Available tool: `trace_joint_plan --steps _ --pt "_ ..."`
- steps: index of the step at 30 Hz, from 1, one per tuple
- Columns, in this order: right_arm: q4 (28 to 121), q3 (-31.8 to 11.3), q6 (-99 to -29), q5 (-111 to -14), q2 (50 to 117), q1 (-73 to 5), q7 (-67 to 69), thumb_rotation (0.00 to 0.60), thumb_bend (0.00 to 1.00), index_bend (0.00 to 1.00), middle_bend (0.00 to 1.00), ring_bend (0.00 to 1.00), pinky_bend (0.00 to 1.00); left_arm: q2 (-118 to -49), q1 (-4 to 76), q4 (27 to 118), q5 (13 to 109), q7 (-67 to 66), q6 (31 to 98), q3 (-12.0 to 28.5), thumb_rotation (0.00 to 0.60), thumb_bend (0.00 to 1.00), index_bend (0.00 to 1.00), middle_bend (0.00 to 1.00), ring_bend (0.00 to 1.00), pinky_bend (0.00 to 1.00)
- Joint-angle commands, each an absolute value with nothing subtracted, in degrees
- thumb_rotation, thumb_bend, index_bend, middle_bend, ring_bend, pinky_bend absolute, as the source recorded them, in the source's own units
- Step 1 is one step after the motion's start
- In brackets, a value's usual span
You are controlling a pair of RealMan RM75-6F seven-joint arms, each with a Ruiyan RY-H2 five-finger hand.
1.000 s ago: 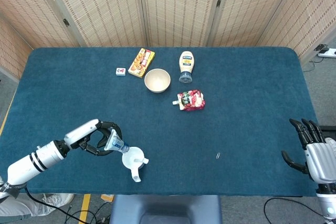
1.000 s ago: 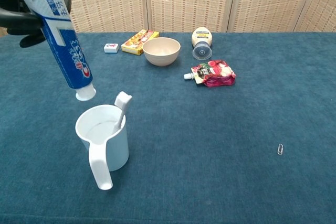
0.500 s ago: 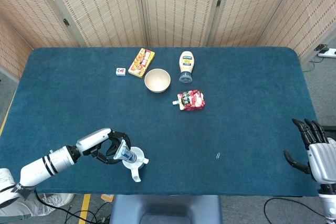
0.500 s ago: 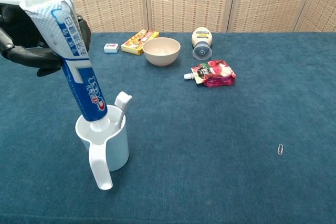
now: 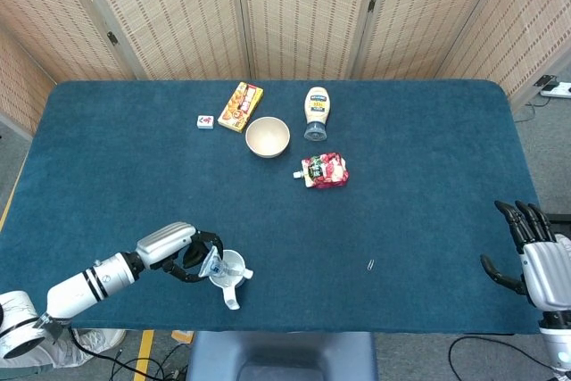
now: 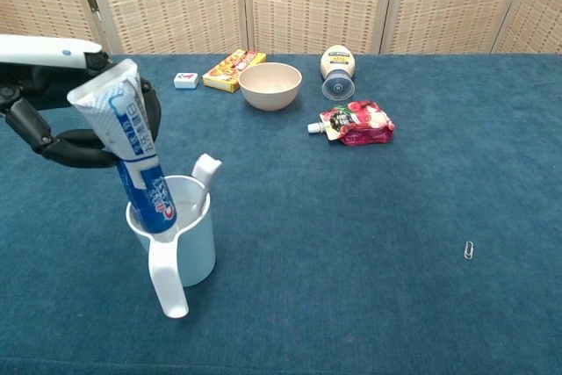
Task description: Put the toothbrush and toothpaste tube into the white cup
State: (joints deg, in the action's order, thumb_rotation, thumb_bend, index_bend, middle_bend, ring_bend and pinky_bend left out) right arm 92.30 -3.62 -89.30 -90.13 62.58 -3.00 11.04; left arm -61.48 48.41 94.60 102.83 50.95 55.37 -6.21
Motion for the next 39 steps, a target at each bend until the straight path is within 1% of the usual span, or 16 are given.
trace_joint_plan --steps 1,5,7,12,15,19,21,25,26,29,30,33,36,39 --pt "92.3 -3.6 -89.3 -90.1 62.6 -3.0 11.1 0.6 0.23 0.09 0.13 0.07 0.03 -62.8 48.4 94.0 101.6 47.4 53.7 -6.4 0.6 0.38 0.58 0.86 0.76 0.71" --pt "92.2 -3.6 -89.4 -90.0 62.6 -2.9 11.1 0.6 0.23 0.09 0.13 0.07 0.03 -63.7 48.3 93.9 100.4 44.5 52.8 -6.3 0.6 0.38 0.56 0.86 0.76 0.71" --pt "92.2 -3.6 -89.4 -89.9 62.6 -2.9 11.1 0.6 0.23 0.09 0.13 0.07 0.03 -63.8 48.3 94.0 100.1 43.5 52.6 -6.3 0.6 0.38 0.52 0.86 0.75 0.71" --pt "92.2 -3.6 -89.5 -89.9 62.6 -2.8 11.2 0.6 0.23 0.09 0.13 0.07 0.03 -63.9 48.3 94.2 99.9 41.5 52.4 -6.5 0.6 0.36 0.28 0.85 0.74 0.71" --pt "92.2 -3.7 -89.5 -89.9 62.6 -2.8 11.2 0.6 0.23 0.09 0.13 0.07 0.03 -63.7 48.2 94.4 99.7 40.9 52.8 -6.5 0.6 0.34 0.15 0.84 0.73 0.71" --pt "92.2 -3.8 -89.9 -90.0 62.7 -2.8 11.3 0.6 0.23 0.09 0.13 0.07 0.03 -63.1 47.6 95.0 99.5 40.9 54.5 -6.2 0.6 0.3 0.06 0.81 0.71 0.71" --pt "92.2 -3.8 -89.9 -90.1 62.7 -2.8 11.3 0.6 0.23 0.09 0.13 0.07 0.03 -62.5 47.2 95.3 99.3 41.3 55.5 -6.0 0.6 0.29 0.03 0.76 0.67 0.71" --pt "92.2 -3.8 -90.0 -90.1 62.6 -2.7 11.3 0.6 0.23 0.09 0.13 0.07 0.03 -61.0 45.8 95.4 97.6 42.4 58.5 -4.8 0.6 0.28 0.02 0.59 0.52 0.69" --pt "92.2 -3.8 -90.1 -90.1 62.6 -2.7 11.3 0.6 0.23 0.09 0.13 0.07 0.03 -60.4 45.4 95.2 96.8 42.8 59.2 -4.4 0.6 0.28 0.02 0.54 0.47 0.67" --pt "92.4 -3.9 -90.3 -90.2 62.4 -2.7 11.5 0.6 0.23 0.09 0.13 0.07 0.03 -59.8 43.6 93.8 92.6 43.6 61.4 -2.5 0.6 0.28 0.06 0.45 0.38 0.59" --pt "92.4 -3.9 -90.3 -90.2 62.4 -2.7 11.5 0.6 0.23 0.09 0.13 0.07 0.03 -59.9 42.8 93.2 90.9 43.3 62.0 -1.8 0.6 0.28 0.09 0.44 0.35 0.55" --pt "92.6 -3.9 -90.2 -90.2 62.1 -2.7 11.6 0.6 0.23 0.09 0.13 0.07 0.03 -60.1 40.2 91.6 85.2 40.9 63.7 0.1 0.6 0.28 0.14 0.43 0.33 0.48" --pt "92.6 -3.9 -90.1 -90.1 61.9 -2.7 11.7 0.6 0.23 0.09 0.13 0.07 0.03 -60.5 37.5 90.2 79.5 37.0 64.7 1.3 0.6 0.28 0.2 0.42 0.32 0.48" --pt "92.5 -4.1 -90.2 -89.8 61.8 -2.7 12.0 0.6 0.23 0.09 0.13 0.07 0.03 -62.4 34.4 88.6 72.8 27.6 66.9 2.2 0.6 0.28 0.23 0.42 0.32 0.47"
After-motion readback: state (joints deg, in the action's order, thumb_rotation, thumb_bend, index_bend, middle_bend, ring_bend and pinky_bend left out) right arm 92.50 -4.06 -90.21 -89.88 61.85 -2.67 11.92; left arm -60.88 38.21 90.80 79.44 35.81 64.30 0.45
